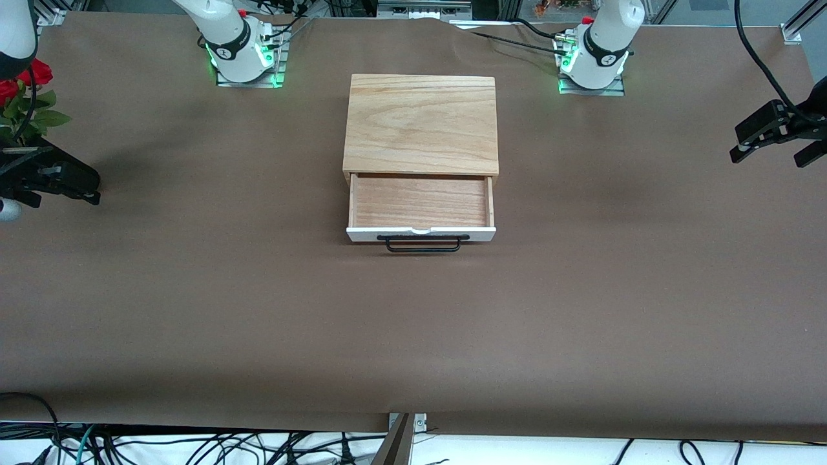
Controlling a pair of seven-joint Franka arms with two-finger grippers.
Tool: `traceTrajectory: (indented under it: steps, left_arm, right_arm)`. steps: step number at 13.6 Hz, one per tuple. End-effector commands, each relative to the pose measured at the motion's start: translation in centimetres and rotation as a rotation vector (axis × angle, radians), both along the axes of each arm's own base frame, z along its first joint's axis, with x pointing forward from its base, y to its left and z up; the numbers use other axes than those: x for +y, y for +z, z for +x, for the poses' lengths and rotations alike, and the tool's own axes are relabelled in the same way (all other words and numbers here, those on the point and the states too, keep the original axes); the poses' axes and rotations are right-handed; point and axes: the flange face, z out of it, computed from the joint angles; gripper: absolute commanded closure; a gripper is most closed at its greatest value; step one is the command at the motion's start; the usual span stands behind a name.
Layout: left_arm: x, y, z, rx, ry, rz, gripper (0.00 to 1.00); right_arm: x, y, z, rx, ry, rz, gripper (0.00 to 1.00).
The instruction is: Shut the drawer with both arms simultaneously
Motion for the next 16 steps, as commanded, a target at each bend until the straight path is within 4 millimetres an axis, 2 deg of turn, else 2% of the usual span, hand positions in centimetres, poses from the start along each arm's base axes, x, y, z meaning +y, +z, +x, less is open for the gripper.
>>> traceTrajectory:
  steps: [1, 3, 7, 8, 16]
  left_arm:
    - [0.1, -0.2, 0.2, 0.018, -0.018, -0.006, 0.0]
    - [-0.3, -1.5, 0.9, 0.043, -0.025, 0.0, 0.0]
    - [0.0, -2.2, 1.1, 0.058, -0.021, 0.012, 0.0]
    - [-0.2, -3.0, 1.4, 0.075, -0.019, 0.012, 0.0]
    - [0.3, -2.9, 1.1, 0.087, -0.013, 0.013, 0.0]
  right_arm:
    - [-0.1, 0.1, 0.3, -0.006, -0.013, -0.015, 0.0]
    - [-0.1, 0.3, 0.6, -0.014, -0.014, -0.016, 0.0]
    - [0.0, 0.2, 0.7, -0.017, -0.013, -0.016, 0.0]
    - [0.0, 0.2, 0.7, -0.017, -0.013, -0.014, 0.0]
    - [0.1, 0.2, 0.7, -0.017, -0.014, -0.014, 0.0]
